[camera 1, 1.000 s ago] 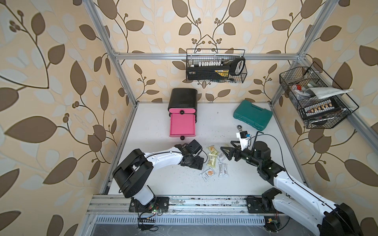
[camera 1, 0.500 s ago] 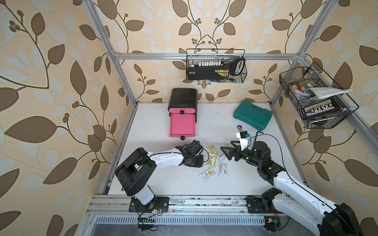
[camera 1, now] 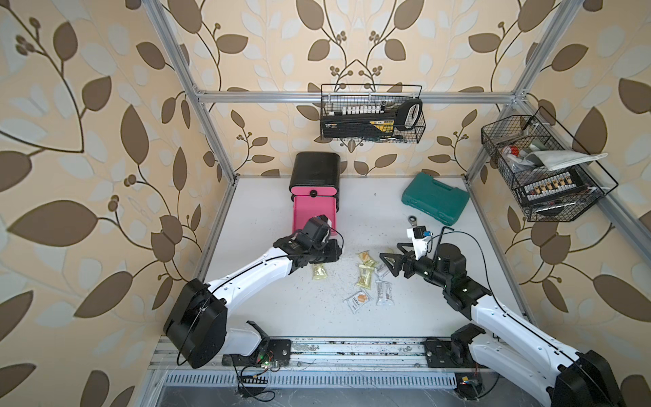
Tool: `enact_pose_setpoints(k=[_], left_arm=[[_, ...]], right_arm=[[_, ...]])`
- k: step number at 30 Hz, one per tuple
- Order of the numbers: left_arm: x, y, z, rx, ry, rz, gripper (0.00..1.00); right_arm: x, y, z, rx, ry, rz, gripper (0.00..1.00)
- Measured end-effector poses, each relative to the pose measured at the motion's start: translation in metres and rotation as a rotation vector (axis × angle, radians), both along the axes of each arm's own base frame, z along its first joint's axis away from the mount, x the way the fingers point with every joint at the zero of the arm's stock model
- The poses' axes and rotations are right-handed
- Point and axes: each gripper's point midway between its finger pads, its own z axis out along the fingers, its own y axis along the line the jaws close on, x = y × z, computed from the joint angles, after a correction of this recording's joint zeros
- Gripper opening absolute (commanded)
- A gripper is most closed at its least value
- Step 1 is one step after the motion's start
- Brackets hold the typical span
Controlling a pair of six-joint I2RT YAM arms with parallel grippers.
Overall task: Place the cookies into the drawer by color
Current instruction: Pick up the cookie at the center of the board, then place the cookie in the drawer.
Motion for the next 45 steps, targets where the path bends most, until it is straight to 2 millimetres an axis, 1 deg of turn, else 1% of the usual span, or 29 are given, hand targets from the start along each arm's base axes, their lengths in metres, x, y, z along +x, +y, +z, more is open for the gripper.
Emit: enact_pose_setpoints(k=[3, 6, 8, 11, 13, 15, 18, 20, 23, 25, 27, 31, 33, 39, 41, 43, 45], left_arm=[[0.027, 0.028, 0.017, -0.027, -0.033, 0.096, 0.10], [0.046, 0.053, 0.023, -0.046, -0.040, 0.168, 0.10], [0.056, 0.065, 0.025, -0.061, -0.038, 0.202, 0.10], [0.072, 0.085, 0.019, -0.076, -0.023, 0.253, 0.10], [0.081, 0.094, 0.011, -0.075, -0.008, 0.278, 0.11], [0.091, 0.102, -0.002, -0.063, 0.020, 0.301, 0.11], [0.106, 0.102, -0.022, -0.048, 0.053, 0.302, 0.12], [0.112, 0.100, -0.035, -0.041, 0.076, 0.295, 0.15], [0.120, 0.095, -0.050, -0.042, 0.107, 0.278, 0.21], [0.127, 0.092, -0.054, -0.045, 0.109, 0.267, 0.27], [0.134, 0.088, -0.053, -0.052, 0.101, 0.251, 0.32], [0.147, 0.085, -0.047, -0.052, 0.075, 0.240, 0.36], [0.150, 0.086, -0.044, -0.045, 0.064, 0.236, 0.41], [0.150, 0.097, -0.046, 0.033, 0.055, 0.252, 0.53], [0.147, 0.103, -0.047, 0.070, 0.057, 0.264, 0.55], [0.143, 0.110, -0.041, 0.101, 0.046, 0.278, 0.54], [0.141, 0.114, -0.026, 0.108, 0.016, 0.288, 0.53]], right_arm=[[0.000, 0.000, 0.000, 0.000, 0.000, 0.000, 0.99], [0.000, 0.000, 0.000, 0.000, 0.000, 0.000, 0.99], [0.000, 0.000, 0.000, 0.000, 0.000, 0.000, 0.99], [0.000, 0.000, 0.000, 0.000, 0.000, 0.000, 0.99], [0.000, 0.000, 0.000, 0.000, 0.000, 0.000, 0.98], [0.000, 0.000, 0.000, -0.001, 0.000, 0.000, 0.99], [0.000, 0.000, 0.000, -0.001, 0.000, 0.000, 0.99], [0.000, 0.000, 0.000, 0.000, 0.001, 0.000, 0.99], [0.000, 0.000, 0.000, 0.000, 0.001, 0.000, 0.99], [0.000, 0.000, 0.000, 0.000, 0.001, 0.000, 0.99], [0.000, 0.000, 0.000, -0.001, 0.000, 0.000, 0.99], [0.000, 0.000, 0.000, -0.001, 0.001, 0.001, 0.99], [0.000, 0.000, 0.000, -0.001, 0.000, 0.001, 0.99], [0.000, 0.000, 0.000, -0.001, 0.000, -0.002, 0.99], [0.000, 0.000, 0.000, -0.001, 0.000, -0.001, 0.99], [0.000, 0.000, 0.000, -0.001, 0.000, 0.000, 0.99], [0.000, 0.000, 0.000, -0.001, 0.000, 0.000, 0.99]])
